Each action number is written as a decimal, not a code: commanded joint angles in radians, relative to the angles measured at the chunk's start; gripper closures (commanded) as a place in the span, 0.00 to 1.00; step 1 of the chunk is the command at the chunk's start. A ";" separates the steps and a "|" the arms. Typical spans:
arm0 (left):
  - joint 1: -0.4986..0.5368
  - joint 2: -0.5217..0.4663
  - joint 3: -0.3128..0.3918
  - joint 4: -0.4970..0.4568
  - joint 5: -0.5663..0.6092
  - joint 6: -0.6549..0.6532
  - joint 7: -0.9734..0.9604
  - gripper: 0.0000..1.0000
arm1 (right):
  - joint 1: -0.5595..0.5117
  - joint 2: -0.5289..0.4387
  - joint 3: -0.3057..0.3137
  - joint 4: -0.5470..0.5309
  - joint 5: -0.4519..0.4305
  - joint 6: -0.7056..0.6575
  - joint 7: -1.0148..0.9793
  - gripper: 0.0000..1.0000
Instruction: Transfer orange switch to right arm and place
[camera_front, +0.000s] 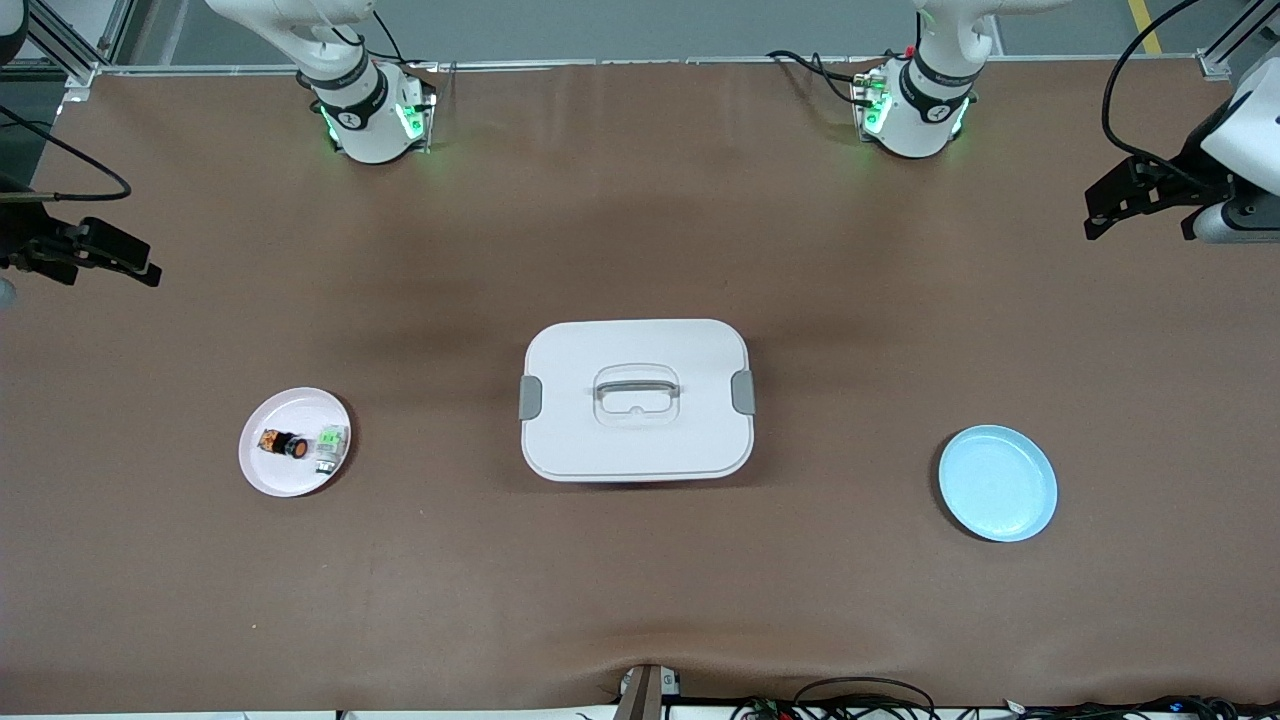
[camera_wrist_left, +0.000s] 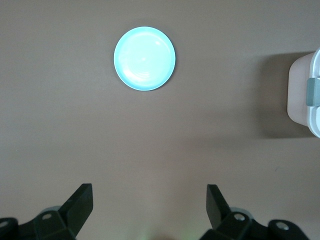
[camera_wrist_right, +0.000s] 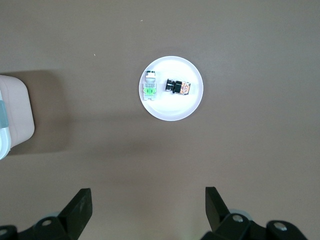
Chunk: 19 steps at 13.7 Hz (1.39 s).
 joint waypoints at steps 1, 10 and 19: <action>0.006 0.003 0.003 0.013 -0.020 0.000 0.018 0.00 | -0.002 -0.020 0.003 -0.013 -0.004 -0.009 0.006 0.00; 0.003 0.036 0.003 0.079 -0.018 -0.006 0.014 0.00 | -0.002 -0.013 0.003 0.014 -0.008 -0.015 0.014 0.00; -0.009 0.036 -0.006 0.077 -0.020 -0.026 0.017 0.00 | -0.002 -0.013 0.003 0.013 -0.008 -0.015 0.008 0.00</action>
